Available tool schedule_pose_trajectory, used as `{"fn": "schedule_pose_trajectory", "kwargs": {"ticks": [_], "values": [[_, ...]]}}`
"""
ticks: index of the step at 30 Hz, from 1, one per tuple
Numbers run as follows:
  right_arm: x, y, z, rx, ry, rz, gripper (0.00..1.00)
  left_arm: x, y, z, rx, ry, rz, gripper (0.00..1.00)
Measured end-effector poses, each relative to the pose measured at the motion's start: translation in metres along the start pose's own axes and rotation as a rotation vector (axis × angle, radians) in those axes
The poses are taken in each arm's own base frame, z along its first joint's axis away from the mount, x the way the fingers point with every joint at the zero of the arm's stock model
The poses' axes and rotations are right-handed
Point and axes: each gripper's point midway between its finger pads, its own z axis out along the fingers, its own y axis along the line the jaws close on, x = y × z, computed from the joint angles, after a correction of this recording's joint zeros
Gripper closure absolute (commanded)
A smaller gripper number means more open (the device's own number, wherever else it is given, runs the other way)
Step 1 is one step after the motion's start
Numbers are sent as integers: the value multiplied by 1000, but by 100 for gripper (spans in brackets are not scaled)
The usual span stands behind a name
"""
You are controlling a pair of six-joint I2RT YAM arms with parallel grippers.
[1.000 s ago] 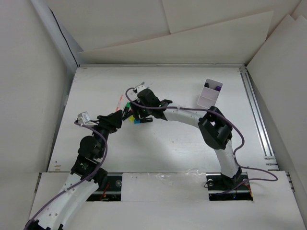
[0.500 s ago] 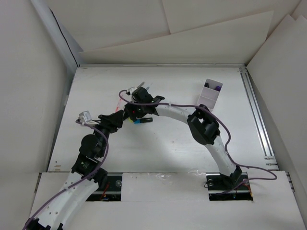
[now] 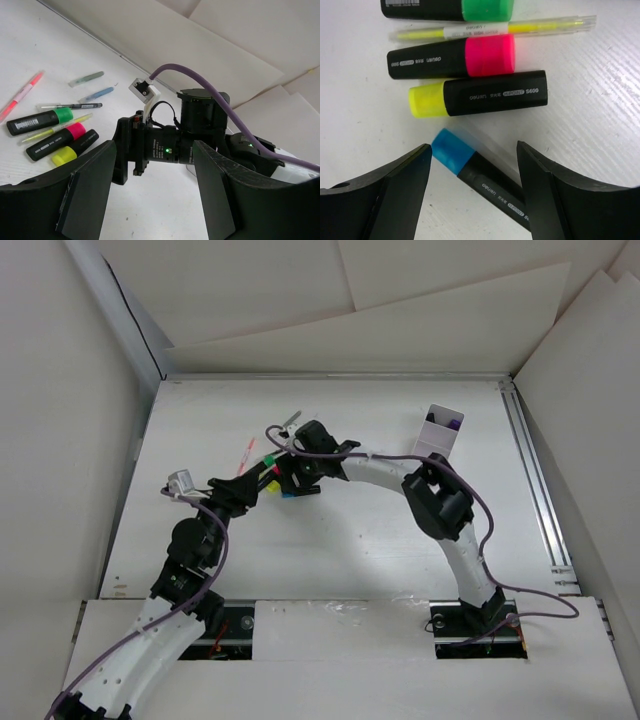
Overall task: Sort the stationery into containers
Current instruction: Pick up the pen from the center of the board.
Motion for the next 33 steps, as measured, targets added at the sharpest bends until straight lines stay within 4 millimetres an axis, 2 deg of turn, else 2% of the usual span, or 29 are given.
{"fn": "schedule_pose_trajectory", "kwargs": {"ticks": [10, 19, 26, 28, 33], "values": [[25, 9, -20, -15, 30, 40, 25, 5, 0, 1, 1, 23, 5, 41], [30, 21, -17, 41, 8, 44, 26, 5, 0, 1, 3, 22, 7, 42], [26, 18, -15, 179, -40, 36, 32, 4, 0, 1, 2, 17, 6, 42], [19, 18, -16, 213, -64, 35, 38, 2, -1, 0, 6, 9, 4, 43], [1, 6, -15, 300, -125, 44, 45, -10, -6, -5, 26, -33, -11, 43]]}}
